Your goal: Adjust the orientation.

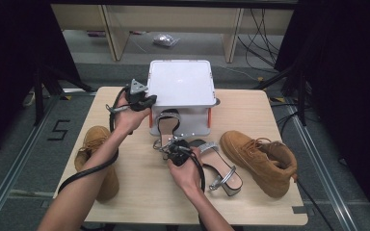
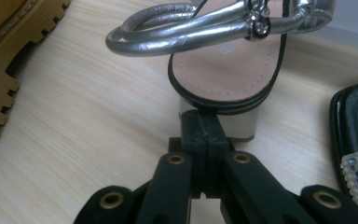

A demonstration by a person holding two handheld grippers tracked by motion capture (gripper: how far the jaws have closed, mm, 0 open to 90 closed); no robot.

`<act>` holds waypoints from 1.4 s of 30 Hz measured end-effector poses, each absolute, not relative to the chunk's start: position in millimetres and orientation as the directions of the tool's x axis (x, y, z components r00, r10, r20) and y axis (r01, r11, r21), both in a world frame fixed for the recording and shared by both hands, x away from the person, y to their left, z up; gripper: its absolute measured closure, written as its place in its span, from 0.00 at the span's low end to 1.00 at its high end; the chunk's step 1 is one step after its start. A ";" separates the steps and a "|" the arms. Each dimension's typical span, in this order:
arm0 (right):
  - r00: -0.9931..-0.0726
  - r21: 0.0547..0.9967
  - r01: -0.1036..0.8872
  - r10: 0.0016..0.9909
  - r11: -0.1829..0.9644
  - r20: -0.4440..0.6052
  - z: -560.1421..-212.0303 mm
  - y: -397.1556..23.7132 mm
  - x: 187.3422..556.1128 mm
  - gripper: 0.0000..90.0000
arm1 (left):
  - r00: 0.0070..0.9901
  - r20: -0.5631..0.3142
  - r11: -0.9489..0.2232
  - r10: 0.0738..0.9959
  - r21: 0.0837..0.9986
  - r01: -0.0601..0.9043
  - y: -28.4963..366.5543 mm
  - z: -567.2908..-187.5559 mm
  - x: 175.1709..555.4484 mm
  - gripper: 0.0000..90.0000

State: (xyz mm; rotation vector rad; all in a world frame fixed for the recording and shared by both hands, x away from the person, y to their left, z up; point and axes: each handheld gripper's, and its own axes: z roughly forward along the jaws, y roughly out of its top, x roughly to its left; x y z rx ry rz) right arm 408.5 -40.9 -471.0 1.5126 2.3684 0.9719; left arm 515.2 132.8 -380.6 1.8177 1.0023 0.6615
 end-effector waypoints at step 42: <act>-0.459 0.722 0.617 0.888 0.313 0.007 -460.6 -26.6 447.3 1.00 | 0.524 0.022 -0.239 0.852 0.905 0.351 132.7 -380.9 515.2 1.00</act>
